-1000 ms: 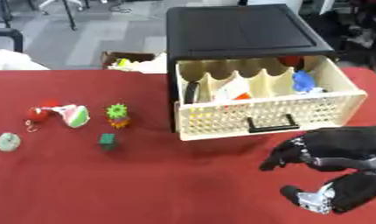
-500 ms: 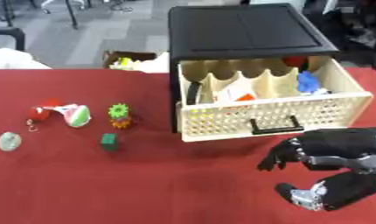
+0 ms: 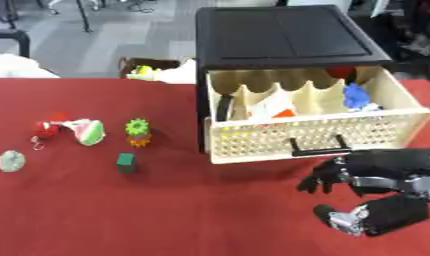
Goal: Pick up objects from table and place into drawer.
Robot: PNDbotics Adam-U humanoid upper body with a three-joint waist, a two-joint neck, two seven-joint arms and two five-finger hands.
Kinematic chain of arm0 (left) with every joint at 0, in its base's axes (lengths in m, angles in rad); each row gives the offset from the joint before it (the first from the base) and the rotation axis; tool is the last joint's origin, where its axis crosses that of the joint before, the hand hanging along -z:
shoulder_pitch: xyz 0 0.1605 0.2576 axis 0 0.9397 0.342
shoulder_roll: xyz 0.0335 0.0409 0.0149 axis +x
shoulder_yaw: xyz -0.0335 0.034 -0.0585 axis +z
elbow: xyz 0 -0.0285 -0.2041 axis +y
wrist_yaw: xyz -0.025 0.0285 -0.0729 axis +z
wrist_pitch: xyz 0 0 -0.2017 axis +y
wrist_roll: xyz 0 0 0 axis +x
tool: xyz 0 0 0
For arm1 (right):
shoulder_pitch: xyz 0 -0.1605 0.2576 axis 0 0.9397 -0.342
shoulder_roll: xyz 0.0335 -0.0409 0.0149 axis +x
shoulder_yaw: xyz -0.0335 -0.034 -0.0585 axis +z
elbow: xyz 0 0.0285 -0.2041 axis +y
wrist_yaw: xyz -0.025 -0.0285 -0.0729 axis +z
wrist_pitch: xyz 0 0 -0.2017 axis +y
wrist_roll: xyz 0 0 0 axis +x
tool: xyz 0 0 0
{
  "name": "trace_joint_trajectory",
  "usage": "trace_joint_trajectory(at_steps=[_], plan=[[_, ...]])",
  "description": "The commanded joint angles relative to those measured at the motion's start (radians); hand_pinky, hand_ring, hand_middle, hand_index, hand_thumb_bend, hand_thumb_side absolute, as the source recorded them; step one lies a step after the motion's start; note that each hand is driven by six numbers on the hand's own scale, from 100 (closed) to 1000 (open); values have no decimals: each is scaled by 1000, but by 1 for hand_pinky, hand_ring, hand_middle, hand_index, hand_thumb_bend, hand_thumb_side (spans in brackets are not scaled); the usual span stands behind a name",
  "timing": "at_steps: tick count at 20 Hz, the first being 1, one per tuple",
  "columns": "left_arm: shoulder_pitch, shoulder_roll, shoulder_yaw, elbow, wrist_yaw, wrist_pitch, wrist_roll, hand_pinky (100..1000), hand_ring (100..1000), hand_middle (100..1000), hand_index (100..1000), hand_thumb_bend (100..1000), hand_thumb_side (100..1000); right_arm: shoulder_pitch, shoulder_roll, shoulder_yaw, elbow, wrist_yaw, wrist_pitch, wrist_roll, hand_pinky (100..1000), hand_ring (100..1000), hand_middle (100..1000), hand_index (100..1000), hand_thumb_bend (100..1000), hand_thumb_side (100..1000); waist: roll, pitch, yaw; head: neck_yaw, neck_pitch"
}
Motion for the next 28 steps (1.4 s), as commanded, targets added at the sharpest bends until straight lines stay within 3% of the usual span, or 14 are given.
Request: trace_joint_trajectory(at_steps=[1,11,19,28], plan=[[-3,7,7,-17,-4,-1,-3,443,565,562,840,100,944,-10,-19,-27,-5,-2,34,-2,406,730,778,933,100,1000,-1,-13,0,4,-9],[4,4,10,-17,-4,-3,-7,444,566,563,840,100,948,-29,-10,-65,-5,-32,106,-13,391,721,767,910,100,1000,-1,-10,-2,4,-6],[5,2,11,-17,-1,-4,-10,445,566,564,839,100,950,-56,-5,-70,7,-47,172,22,386,713,761,903,100,1000,-3,-6,5,-15,-11],[3,-1,11,-17,4,-6,-14,448,567,565,840,100,954,-89,4,-60,62,-55,189,65,391,704,755,885,100,1000,-7,1,9,-14,-11]])
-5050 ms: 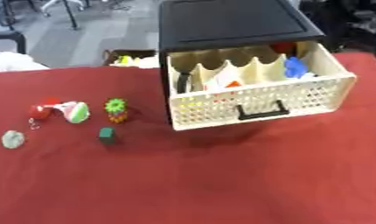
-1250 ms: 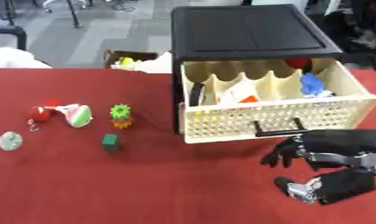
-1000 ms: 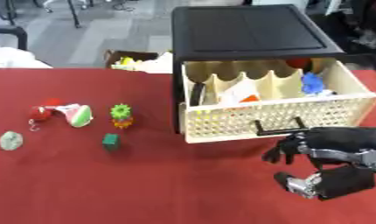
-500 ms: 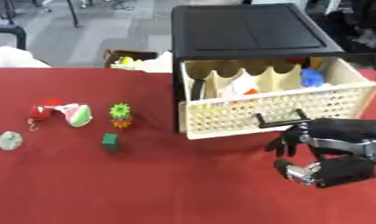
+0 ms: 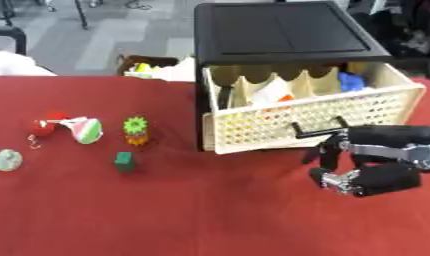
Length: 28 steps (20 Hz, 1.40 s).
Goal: Pick up objects from table and place into drawer.
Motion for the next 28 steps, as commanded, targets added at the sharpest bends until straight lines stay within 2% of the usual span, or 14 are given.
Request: trace_joint_trajectory(at_steps=[1,7,11,16,22,28], plan=[[-11,7,10,-17,4,-1,-5,448,567,565,840,100,954,-17,-24,-14,26,5,3,23,397,706,754,881,100,1000,-2,-12,2,0,-10],[-15,6,11,-17,8,0,-5,449,568,565,840,100,955,-11,-22,-6,51,38,-13,63,406,707,754,880,100,1000,-3,-12,0,9,-10],[-15,5,11,-17,10,-1,-6,449,569,566,837,100,955,-5,-23,-12,28,33,-30,79,399,703,750,876,100,1000,-2,-13,-1,15,-9],[-14,7,13,-17,10,-2,-7,449,569,567,834,100,955,26,-40,-40,-41,26,-50,65,410,715,757,876,100,1000,-3,-14,-9,27,-4],[-12,9,14,-17,12,-3,-7,450,570,567,834,100,954,42,-57,-62,-49,19,-109,48,426,720,764,882,100,1000,-6,-22,-13,31,-1],[-12,10,13,-17,17,-4,-8,450,570,568,833,100,952,40,-56,-62,-49,-3,-138,48,412,715,759,881,100,1000,-8,-31,-14,30,-2]])
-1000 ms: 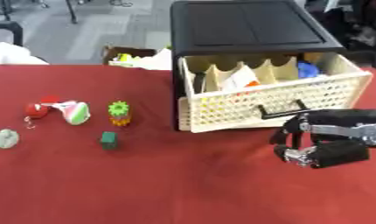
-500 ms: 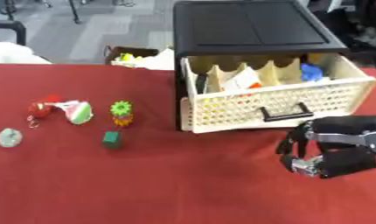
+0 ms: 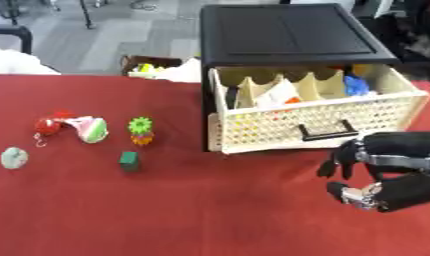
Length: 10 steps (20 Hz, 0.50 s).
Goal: Pick up objects from table and place into drawer.
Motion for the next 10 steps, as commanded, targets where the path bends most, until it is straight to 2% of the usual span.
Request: trace_joint_trajectory(at_steps=[1,10], plan=[[-12,11,7,-17,5,-4,-3,450,571,568,833,100,953,-20,-38,-19,-15,-24,-13,-4,410,715,758,881,100,1000,-1,-21,0,2,-2],[-12,9,6,-17,12,-2,-7,450,572,569,832,100,956,-97,-31,14,-15,-72,41,39,401,710,756,889,100,1000,-7,-21,13,-7,-3]])
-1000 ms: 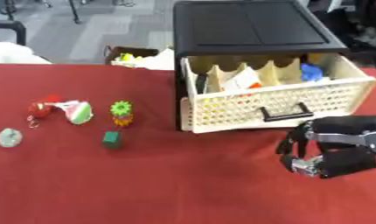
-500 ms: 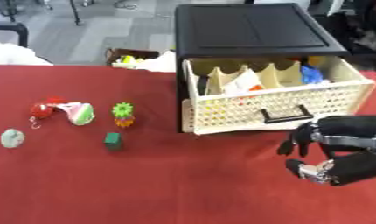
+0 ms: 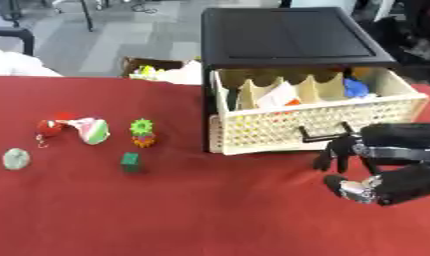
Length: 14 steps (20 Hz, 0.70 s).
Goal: Pick up objects from table and place into drawer.
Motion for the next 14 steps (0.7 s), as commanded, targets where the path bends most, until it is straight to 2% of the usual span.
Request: trace_joint_trajectory(at_steps=[1,14], plan=[[-12,9,6,-17,3,0,-3,450,572,569,832,100,958,-32,-30,3,-13,-23,19,21,401,710,756,890,100,1000,-3,-15,2,-5,-3],[-17,6,4,-17,6,2,-11,451,572,569,832,100,964,-111,-8,46,-13,-37,83,82,395,706,752,895,100,1000,-13,-7,12,-12,-7]])
